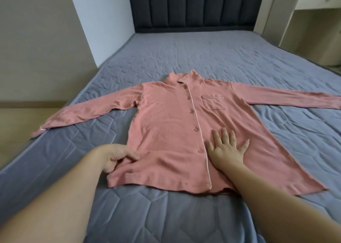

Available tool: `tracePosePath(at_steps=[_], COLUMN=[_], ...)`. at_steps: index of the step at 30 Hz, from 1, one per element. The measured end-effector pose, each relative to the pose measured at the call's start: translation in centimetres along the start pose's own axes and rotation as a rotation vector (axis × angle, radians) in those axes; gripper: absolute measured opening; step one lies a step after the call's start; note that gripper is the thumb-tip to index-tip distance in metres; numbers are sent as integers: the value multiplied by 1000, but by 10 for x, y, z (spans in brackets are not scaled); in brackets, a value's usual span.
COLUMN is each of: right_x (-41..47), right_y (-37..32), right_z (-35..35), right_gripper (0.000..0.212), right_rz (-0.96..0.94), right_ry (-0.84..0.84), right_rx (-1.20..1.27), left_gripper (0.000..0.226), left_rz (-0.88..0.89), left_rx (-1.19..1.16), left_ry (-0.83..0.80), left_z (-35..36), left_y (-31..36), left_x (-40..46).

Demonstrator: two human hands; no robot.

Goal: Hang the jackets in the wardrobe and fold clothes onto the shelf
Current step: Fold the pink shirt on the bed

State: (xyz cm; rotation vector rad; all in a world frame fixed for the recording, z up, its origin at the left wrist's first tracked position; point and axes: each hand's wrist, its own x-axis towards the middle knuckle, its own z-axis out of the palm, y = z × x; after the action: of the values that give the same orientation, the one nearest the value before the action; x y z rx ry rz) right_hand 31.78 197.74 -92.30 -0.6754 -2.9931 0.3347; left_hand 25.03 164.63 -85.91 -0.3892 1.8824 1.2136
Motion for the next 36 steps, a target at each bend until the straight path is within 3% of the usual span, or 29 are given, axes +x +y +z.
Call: tracePosePath(at_steps=[4, 6, 7, 8, 10, 12, 13, 16, 25, 33, 36], right_x=[-14, -15, -14, -12, -9, -8, -6, 8, 113, 255, 322], right_y=[5, 7, 6, 6, 6, 9, 11, 17, 8, -26, -43], right_z=[-3, -8, -10, -12, -12, -10, -9, -9, -18, -5, 2], right_gripper=[68, 68, 68, 68, 68, 70, 71, 72, 70, 76, 78], right_rz=[26, 31, 32, 33, 33, 24, 15, -24, -142, -218, -212], right_ry=[-31, -42, -56, -71, -67, -52, -49, -64, -42, 39, -17], right_rx=[-32, -42, -44, -40, -22, -16, -17, -30, -87, -112, -41], left_gripper=[23, 16, 17, 38, 63, 65, 65, 69, 72, 80, 83], left_rz=[-167, -182, -138, -39, 303, 605, 666, 604, 586, 600, 632], left_rx=[416, 756, 915, 1000, 1028, 1062, 1092, 1179, 1092, 1093, 1052], left_ry=[174, 382, 557, 743, 939, 841, 739, 525, 640, 775, 822], left_z=[-5, 5, 14, 27, 61, 98, 114, 140, 118, 84, 69], left_y=[-9, 9, 20, 32, 51, 55, 50, 23, 88, 200, 250], left_x=[-25, -30, -31, -29, -22, -6, 5, 36, 106, 213, 260])
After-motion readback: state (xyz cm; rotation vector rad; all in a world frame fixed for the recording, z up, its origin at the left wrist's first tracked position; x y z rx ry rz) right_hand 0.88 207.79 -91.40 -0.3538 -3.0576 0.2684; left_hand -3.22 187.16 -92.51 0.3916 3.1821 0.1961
